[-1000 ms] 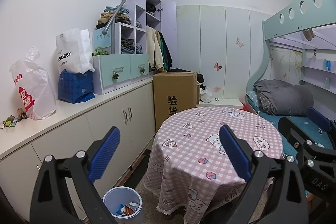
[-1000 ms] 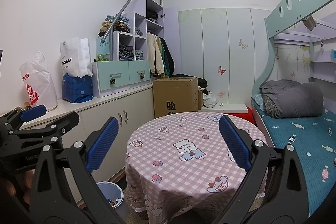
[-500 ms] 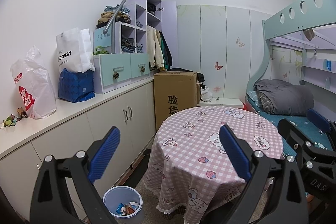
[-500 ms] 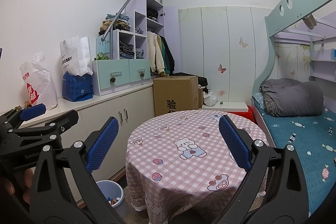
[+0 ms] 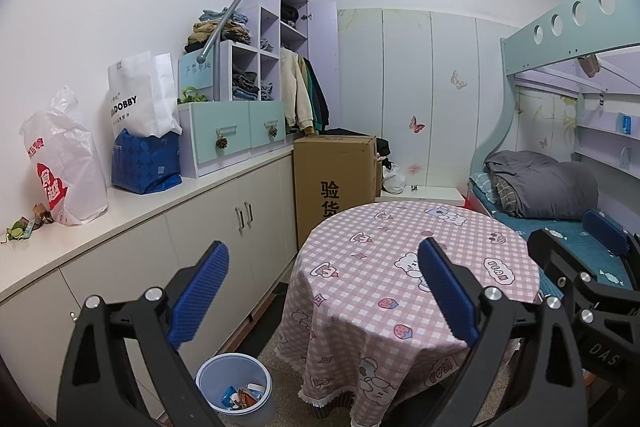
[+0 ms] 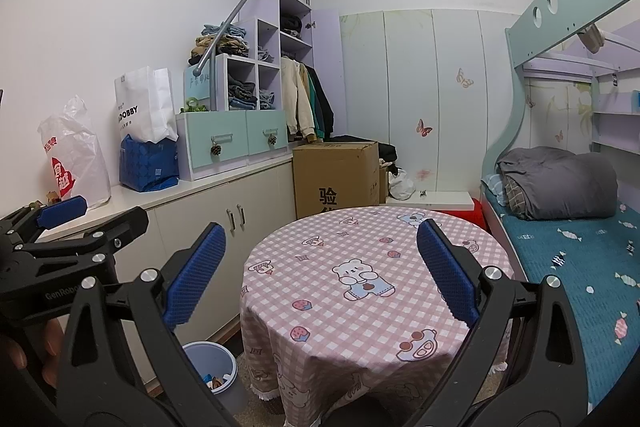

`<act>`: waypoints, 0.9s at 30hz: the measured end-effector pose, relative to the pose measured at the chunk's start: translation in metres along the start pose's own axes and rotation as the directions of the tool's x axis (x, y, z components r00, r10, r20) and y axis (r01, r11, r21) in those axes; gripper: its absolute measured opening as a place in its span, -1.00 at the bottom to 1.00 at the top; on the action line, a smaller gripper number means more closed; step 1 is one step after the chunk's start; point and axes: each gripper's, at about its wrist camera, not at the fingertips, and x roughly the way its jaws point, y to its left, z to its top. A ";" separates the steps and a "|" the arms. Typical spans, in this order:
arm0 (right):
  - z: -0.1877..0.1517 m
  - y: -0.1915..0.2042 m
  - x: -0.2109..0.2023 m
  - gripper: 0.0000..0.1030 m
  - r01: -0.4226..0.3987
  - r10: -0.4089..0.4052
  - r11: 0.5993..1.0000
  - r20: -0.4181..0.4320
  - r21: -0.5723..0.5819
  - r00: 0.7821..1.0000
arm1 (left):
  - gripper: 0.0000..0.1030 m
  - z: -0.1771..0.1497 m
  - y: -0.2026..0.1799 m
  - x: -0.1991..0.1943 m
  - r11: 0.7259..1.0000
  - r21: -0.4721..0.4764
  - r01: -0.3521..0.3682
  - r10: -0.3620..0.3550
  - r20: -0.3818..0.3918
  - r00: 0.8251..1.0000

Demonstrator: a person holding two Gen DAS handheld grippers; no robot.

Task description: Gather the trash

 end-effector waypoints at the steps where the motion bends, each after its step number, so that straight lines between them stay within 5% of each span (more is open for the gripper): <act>1: 0.001 0.000 0.000 0.84 0.000 0.000 1.000 -0.001 0.000 1.000 | 0.82 0.000 0.000 0.000 1.000 0.000 -0.001 0.001 0.000 1.000; 27: -0.002 0.000 0.000 0.83 -0.003 0.003 1.000 -0.006 -0.001 1.000 | 0.82 -0.005 0.002 -0.001 1.000 0.001 -0.002 0.002 -0.007 1.000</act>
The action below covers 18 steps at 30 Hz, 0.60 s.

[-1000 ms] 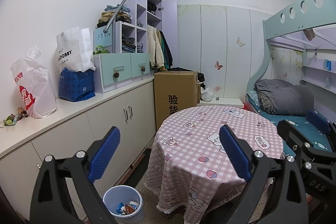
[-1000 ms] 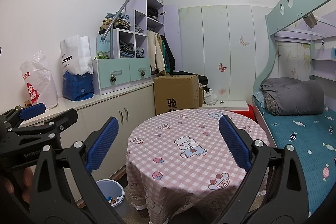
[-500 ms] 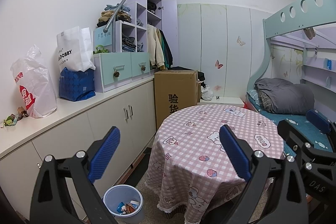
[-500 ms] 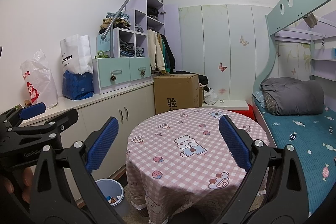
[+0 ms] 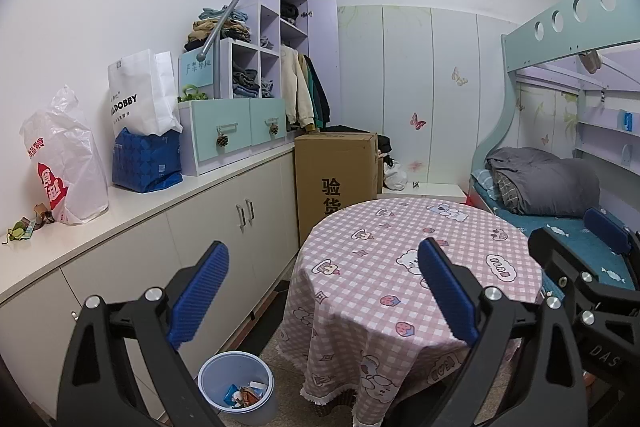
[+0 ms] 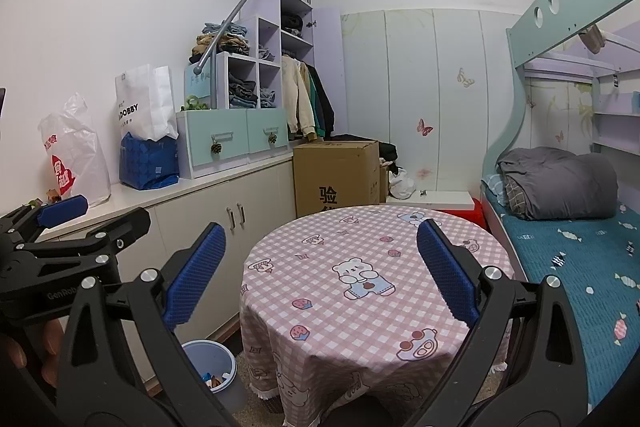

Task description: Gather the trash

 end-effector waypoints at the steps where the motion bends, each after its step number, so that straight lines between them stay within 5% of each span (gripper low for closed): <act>1: 0.001 -0.001 0.001 0.83 0.000 0.000 1.000 0.000 -0.001 1.000 | 0.82 0.000 0.000 0.000 1.000 0.000 0.000 0.000 0.000 1.000; 18: 0.001 -0.003 0.002 0.83 -0.007 0.007 1.000 -0.002 -0.005 1.000 | 0.82 -0.001 0.002 0.001 1.000 0.002 -0.001 0.001 -0.003 1.000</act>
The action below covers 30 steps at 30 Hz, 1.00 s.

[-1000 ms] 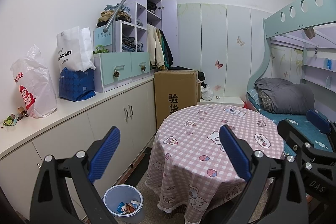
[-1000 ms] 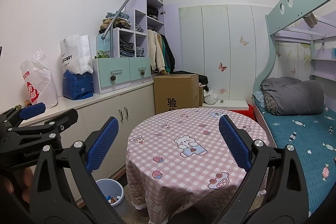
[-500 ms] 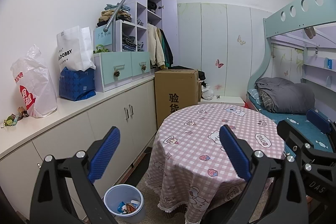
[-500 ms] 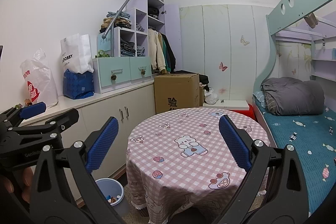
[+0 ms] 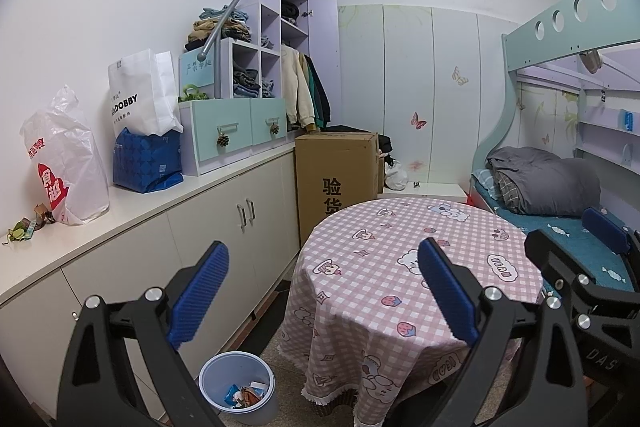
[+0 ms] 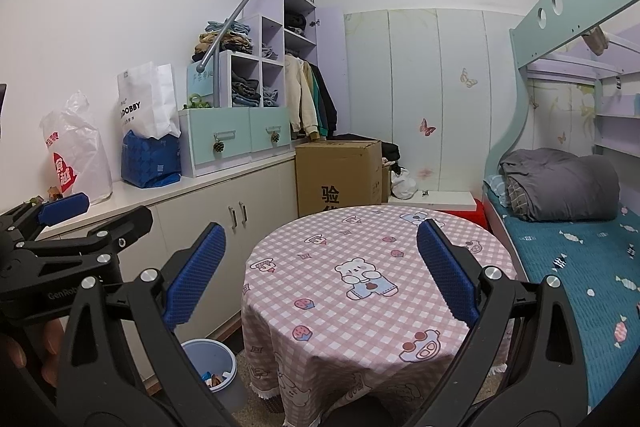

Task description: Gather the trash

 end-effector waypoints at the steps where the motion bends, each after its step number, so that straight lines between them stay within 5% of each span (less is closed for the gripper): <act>1: 0.000 -0.001 0.001 0.83 -0.002 0.002 1.000 -0.001 -0.001 1.000 | 0.82 -0.001 0.001 -0.001 1.000 0.000 0.000 0.000 0.001 1.000; 30: -0.003 -0.006 0.004 0.83 -0.011 0.011 1.000 -0.012 0.000 1.000 | 0.82 -0.003 0.012 -0.001 1.000 0.004 -0.005 0.005 -0.010 1.000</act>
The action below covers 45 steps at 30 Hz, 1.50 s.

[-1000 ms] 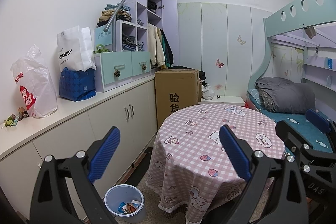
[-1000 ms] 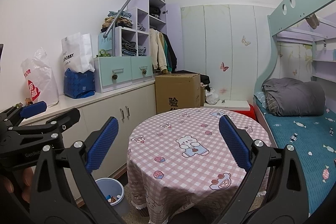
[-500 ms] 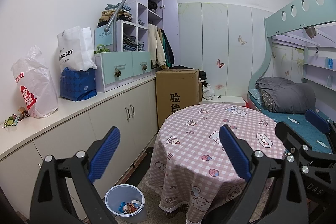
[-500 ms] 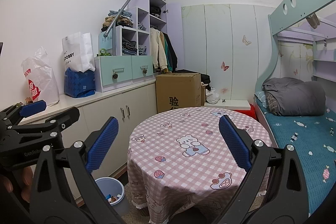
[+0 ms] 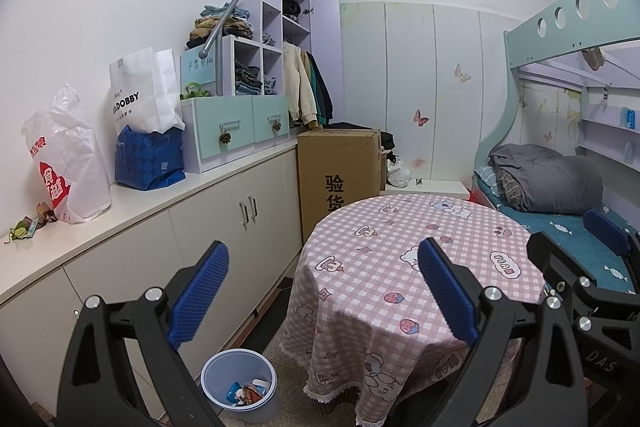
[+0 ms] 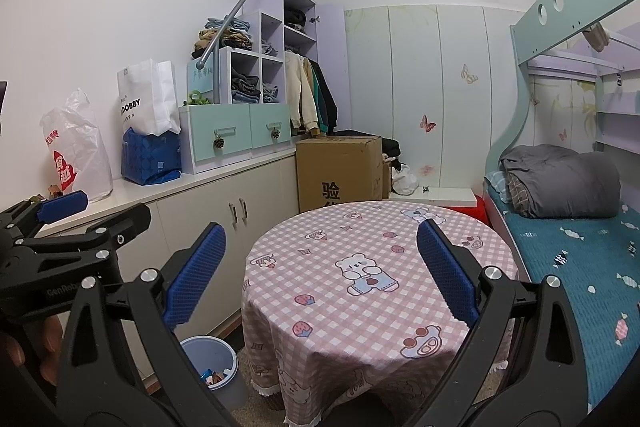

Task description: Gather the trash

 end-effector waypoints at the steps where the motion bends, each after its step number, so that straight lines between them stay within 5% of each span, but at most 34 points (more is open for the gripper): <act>1: 0.000 0.000 0.000 0.83 -0.001 0.001 1.000 -0.001 0.000 1.000 | 0.82 0.000 0.000 0.001 1.000 0.000 0.000 0.000 -0.001 1.000; 45: -0.007 -0.004 0.001 0.83 -0.012 0.012 1.000 -0.021 0.006 1.000 | 0.82 -0.004 0.006 0.004 1.000 0.004 -0.004 0.004 -0.010 1.000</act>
